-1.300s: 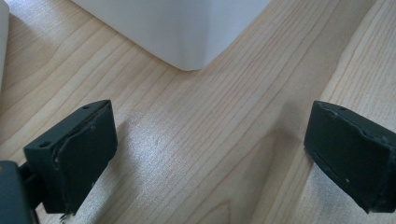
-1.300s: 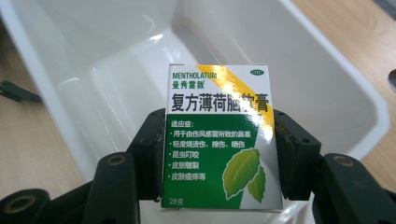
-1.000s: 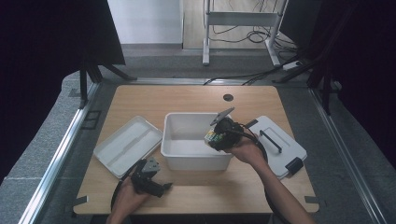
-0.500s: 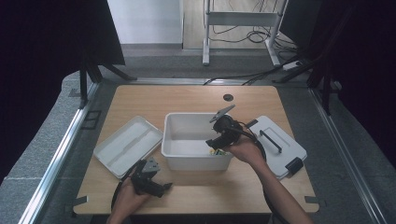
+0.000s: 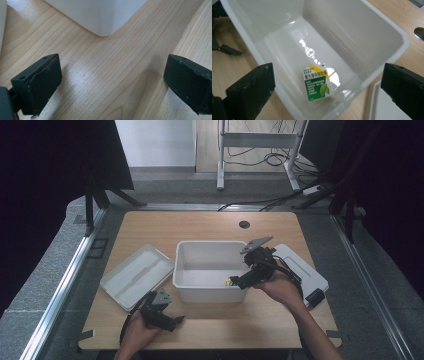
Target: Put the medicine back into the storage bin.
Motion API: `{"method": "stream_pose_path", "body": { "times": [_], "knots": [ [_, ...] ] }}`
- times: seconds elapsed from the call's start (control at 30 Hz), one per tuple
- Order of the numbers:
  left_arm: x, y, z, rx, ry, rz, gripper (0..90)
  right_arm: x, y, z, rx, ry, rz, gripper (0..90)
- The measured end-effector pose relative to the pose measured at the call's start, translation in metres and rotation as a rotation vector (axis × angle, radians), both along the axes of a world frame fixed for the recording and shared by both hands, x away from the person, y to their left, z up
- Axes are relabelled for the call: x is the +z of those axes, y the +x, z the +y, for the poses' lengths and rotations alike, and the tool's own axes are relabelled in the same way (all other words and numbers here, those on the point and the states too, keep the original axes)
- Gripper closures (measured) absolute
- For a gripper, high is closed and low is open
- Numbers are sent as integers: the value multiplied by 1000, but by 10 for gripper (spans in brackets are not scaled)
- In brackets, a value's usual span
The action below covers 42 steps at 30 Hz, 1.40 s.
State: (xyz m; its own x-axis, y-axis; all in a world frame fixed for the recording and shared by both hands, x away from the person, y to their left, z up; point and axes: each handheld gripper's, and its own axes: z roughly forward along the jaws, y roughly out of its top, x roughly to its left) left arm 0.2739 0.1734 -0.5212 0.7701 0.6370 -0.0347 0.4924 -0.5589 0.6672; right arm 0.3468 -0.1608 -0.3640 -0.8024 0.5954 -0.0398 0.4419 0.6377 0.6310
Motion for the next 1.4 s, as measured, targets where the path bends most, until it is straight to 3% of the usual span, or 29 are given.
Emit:
{"method": "stream_pose_path", "body": {
  "times": [0.2, 0.5, 0.73, 1.07, 1.4],
  "knots": [
    [0, 0, 0, 0, 2, 3, 7, -6, -14, -20, -16, 17, -27, 0],
    [-1, 0, -1, 5, 2, 1, 0, -31, -30, -43, -32, 56, -46, 0],
    [-1, 0, -1, 5, 2, 2, 0, -61, -38, -49, -44, 72, -65, 0],
    [0, 0, -1, 7, 4, 3, 0, -112, -44, -57, -88, 103, -46, 0],
    [0, 0, -1, 7, 4, 2, 0, -148, -50, -69, -143, 139, -25, 0]
  ]
}}
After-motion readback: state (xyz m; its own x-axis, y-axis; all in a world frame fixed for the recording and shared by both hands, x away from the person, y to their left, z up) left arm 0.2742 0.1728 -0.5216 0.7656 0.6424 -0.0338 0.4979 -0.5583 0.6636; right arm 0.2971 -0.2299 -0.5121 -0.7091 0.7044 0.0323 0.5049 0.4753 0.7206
